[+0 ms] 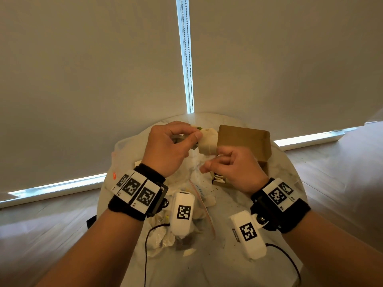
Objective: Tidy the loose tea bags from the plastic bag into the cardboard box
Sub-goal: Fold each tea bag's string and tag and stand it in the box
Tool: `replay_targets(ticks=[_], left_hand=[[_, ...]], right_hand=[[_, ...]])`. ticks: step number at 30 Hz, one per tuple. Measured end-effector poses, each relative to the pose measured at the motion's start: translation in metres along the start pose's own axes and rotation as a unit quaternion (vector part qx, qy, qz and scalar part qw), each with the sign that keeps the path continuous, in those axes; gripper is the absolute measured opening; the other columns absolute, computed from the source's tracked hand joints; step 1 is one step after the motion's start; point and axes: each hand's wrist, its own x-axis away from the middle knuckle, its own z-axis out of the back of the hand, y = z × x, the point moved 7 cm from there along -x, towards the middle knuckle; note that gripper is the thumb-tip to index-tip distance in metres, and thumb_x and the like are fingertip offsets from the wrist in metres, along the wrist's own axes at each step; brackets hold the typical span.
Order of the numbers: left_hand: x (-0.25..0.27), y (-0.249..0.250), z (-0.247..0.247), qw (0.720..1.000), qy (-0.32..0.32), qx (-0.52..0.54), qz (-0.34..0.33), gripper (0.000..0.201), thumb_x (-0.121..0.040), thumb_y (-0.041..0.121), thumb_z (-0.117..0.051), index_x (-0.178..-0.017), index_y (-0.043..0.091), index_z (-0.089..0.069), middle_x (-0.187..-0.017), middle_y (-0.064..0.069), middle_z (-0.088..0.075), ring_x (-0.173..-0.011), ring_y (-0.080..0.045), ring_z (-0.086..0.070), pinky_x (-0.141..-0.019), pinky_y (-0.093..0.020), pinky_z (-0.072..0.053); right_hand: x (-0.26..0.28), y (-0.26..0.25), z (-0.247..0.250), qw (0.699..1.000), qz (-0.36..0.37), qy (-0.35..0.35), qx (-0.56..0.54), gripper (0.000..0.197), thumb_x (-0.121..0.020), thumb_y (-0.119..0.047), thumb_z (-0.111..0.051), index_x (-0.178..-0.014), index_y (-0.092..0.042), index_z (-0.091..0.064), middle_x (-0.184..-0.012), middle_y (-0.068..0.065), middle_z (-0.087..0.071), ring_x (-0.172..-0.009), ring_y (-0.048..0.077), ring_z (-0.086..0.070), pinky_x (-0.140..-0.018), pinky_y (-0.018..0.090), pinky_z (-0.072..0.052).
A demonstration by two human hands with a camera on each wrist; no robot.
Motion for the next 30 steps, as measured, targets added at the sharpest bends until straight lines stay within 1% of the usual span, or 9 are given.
replay_targets(ticks=[3,6,9,13,18,23,25,28,30], left_hand=[[-0.002,0.003,0.000,1.000,-0.006,0.000,-0.007,0.014,-0.085,0.009,-0.075,-0.080,0.022,-0.075,-0.086,0.005,-0.072,-0.063,-0.013,-0.069,-0.048,-0.020,-0.048],[-0.003,0.005,-0.001,1.000,-0.008,-0.005,-0.006,0.013,-0.085,0.008,-0.075,-0.081,0.021,-0.075,-0.085,0.007,-0.071,-0.058,-0.004,-0.062,-0.047,-0.018,-0.047],[-0.003,0.004,-0.001,1.000,-0.006,0.009,0.004,0.012,-0.085,0.008,-0.075,-0.081,0.019,-0.075,-0.085,0.007,-0.071,-0.057,-0.006,-0.064,-0.047,-0.017,-0.045],[-0.003,0.007,-0.002,1.000,-0.006,0.012,0.013,0.011,-0.086,0.007,-0.074,-0.081,0.018,-0.074,-0.086,0.003,-0.072,-0.052,-0.004,-0.061,-0.045,-0.016,-0.043],[-0.002,0.010,-0.002,1.000,-0.005,0.022,0.021,0.010,-0.086,0.006,-0.073,-0.084,0.016,-0.074,-0.085,0.003,-0.071,-0.045,-0.002,-0.057,-0.043,-0.014,-0.040],[-0.001,0.012,-0.003,0.999,-0.014,0.027,0.023,0.011,-0.086,0.005,-0.072,-0.085,0.015,-0.074,-0.086,0.002,-0.070,-0.045,-0.002,-0.056,-0.043,-0.014,-0.040],[-0.001,0.013,-0.004,0.999,-0.023,0.028,0.022,0.010,-0.086,0.004,-0.072,-0.086,0.015,-0.074,-0.086,0.002,-0.070,-0.045,-0.002,-0.057,-0.043,-0.015,-0.041],[-0.001,0.015,-0.005,0.998,-0.038,0.036,0.021,0.011,-0.086,0.003,-0.071,-0.087,0.014,-0.074,-0.085,0.001,-0.070,-0.045,-0.002,-0.057,-0.043,-0.015,-0.040],[0.000,0.017,-0.006,0.998,-0.049,0.032,0.017,0.010,-0.086,0.003,-0.071,-0.090,0.012,-0.074,-0.085,0.000,-0.070,-0.046,-0.002,-0.057,-0.042,-0.014,-0.040]], right_hand=[[0.003,0.009,-0.004,1.000,-0.006,-0.007,-0.002,0.014,-0.091,-0.009,-0.066,-0.102,-0.004,-0.074,-0.084,0.007,-0.077,-0.087,0.017,-0.074,-0.089,0.032,-0.057],[0.005,0.009,-0.010,1.000,0.008,-0.021,-0.021,0.014,-0.091,-0.004,-0.064,-0.100,0.003,-0.073,-0.085,0.015,-0.076,-0.084,0.025,-0.074,-0.082,0.030,-0.058],[0.006,0.012,-0.014,0.998,0.005,-0.032,-0.054,0.015,-0.092,0.001,-0.061,-0.100,0.008,-0.071,-0.089,0.022,-0.074,-0.085,0.031,-0.073,-0.077,0.028,-0.059],[0.008,0.021,-0.020,0.997,-0.010,-0.060,-0.047,0.017,-0.093,0.002,-0.058,-0.106,0.006,-0.069,-0.096,0.020,-0.074,-0.090,0.028,-0.073,-0.077,0.026,-0.058],[0.011,0.041,-0.022,0.993,-0.066,-0.090,-0.026,0.033,-0.092,0.014,-0.051,-0.116,-0.004,-0.063,-0.098,0.017,-0.074,-0.093,0.026,-0.073,-0.083,0.035,-0.059],[0.008,0.051,-0.011,0.992,-0.114,-0.037,-0.029,0.019,-0.091,0.008,-0.060,-0.109,0.005,-0.060,-0.092,0.024,-0.073,-0.081,0.027,-0.074,-0.068,0.030,-0.062],[0.003,0.051,-0.003,0.995,-0.095,-0.009,0.004,0.018,-0.088,0.006,-0.065,-0.105,0.006,-0.065,-0.088,0.021,-0.074,-0.074,0.020,-0.074,-0.065,0.028,-0.061],[-0.005,0.039,0.007,0.991,-0.018,0.018,0.131,0.016,-0.084,-0.005,-0.073,-0.098,-0.011,-0.077,-0.085,0.003,-0.075,-0.069,0.017,-0.070,-0.064,0.025,-0.058],[-0.009,0.033,0.010,0.987,-0.013,0.019,0.159,0.014,-0.085,-0.010,-0.073,-0.096,-0.018,-0.078,-0.077,-0.003,-0.073,-0.060,0.016,-0.065,-0.058,0.023,-0.055]])
